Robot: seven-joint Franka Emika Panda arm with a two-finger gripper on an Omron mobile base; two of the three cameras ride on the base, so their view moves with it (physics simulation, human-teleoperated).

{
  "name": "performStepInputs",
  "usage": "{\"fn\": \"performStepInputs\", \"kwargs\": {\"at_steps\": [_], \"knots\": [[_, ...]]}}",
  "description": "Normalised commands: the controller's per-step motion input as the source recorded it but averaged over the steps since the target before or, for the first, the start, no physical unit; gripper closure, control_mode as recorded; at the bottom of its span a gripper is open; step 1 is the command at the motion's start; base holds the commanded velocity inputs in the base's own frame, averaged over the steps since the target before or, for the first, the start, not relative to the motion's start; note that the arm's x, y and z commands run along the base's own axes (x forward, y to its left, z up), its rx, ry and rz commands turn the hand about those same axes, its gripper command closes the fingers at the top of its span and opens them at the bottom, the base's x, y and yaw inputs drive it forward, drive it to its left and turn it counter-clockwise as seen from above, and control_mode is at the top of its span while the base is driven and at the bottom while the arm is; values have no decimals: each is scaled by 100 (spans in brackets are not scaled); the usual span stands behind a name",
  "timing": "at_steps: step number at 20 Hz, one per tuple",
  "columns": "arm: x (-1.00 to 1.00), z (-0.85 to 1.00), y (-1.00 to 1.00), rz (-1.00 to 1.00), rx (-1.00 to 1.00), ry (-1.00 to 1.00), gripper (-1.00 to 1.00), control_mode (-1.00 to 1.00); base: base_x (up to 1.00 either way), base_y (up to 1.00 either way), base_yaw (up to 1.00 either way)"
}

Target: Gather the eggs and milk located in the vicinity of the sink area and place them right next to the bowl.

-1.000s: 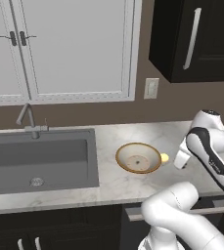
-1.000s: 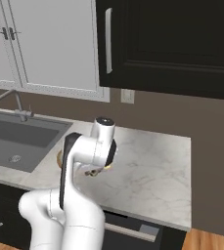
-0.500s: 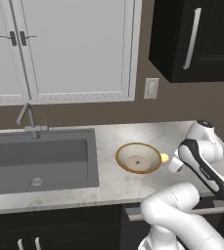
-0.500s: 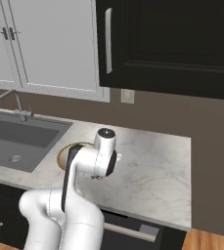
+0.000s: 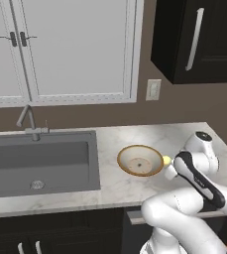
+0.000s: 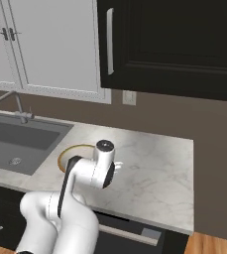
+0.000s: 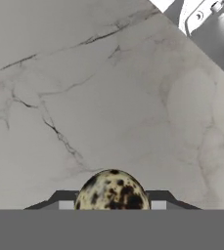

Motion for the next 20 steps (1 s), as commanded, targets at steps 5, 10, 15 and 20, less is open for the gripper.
{"fn": "performStepInputs", "kwargs": {"at_steps": [5,10,15,20], "knots": [[30,0,-23,24,0,0,100,-100,0,0,0],[8,0,-14,17,0,0,100,-100,0,0,0],[6,0,-2,11,0,-2,100,-100,0,0,0],[5,-3,-7,11,0,-6,100,-100,0,0,0]]}}
